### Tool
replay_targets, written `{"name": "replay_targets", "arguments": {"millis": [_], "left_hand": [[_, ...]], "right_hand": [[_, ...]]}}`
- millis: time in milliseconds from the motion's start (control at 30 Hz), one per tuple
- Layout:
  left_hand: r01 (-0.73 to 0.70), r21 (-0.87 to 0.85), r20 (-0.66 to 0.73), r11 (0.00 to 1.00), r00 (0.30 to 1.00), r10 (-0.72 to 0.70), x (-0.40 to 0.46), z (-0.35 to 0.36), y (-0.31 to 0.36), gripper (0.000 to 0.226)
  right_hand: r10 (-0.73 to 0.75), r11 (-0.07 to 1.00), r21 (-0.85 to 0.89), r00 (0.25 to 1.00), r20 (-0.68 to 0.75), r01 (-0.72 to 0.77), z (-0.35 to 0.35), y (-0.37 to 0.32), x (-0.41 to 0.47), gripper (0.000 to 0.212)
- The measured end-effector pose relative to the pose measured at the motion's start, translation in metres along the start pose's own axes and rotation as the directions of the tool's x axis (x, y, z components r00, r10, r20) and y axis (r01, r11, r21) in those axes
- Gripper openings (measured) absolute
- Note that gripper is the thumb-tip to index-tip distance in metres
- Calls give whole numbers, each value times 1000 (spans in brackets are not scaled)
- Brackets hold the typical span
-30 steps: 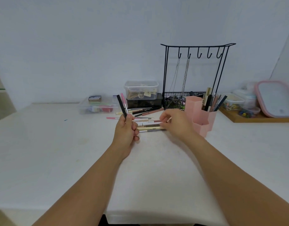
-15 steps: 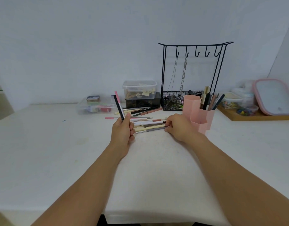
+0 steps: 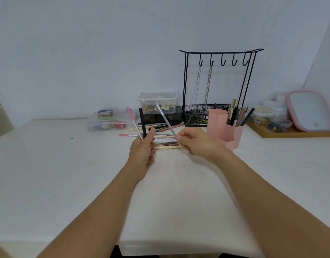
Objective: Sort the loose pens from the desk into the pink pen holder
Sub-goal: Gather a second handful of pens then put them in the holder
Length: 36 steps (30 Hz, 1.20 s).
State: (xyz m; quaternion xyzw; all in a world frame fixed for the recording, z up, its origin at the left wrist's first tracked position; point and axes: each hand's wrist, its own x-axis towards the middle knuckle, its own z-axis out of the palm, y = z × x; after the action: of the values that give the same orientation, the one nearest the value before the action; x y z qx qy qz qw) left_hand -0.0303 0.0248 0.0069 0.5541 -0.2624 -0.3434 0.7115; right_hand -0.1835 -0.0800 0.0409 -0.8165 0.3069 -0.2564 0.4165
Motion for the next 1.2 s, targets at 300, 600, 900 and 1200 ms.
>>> {"name": "replay_targets", "arguments": {"millis": [300, 600, 900, 1200], "left_hand": [[-91, 47, 189, 995, 979, 80, -4, 2, 0, 36], [-195, 219, 76, 956, 980, 183, 0, 2, -10, 37], [-18, -52, -159, 998, 987, 10, -3, -4, 6, 42], [2, -34, -140, 999, 990, -7, -3, -3, 4, 46]], "right_hand": [[-104, 930, 356, 995, 14, 92, 61, -13, -5, 16], [-123, 959, 253, 992, -32, 127, 55, -11, -1, 7], [-160, 835, -535, 987, -11, 130, 9, 28, 13, 14], [-81, 805, -590, 997, 2, 67, 5, 29, 21, 13]]}}
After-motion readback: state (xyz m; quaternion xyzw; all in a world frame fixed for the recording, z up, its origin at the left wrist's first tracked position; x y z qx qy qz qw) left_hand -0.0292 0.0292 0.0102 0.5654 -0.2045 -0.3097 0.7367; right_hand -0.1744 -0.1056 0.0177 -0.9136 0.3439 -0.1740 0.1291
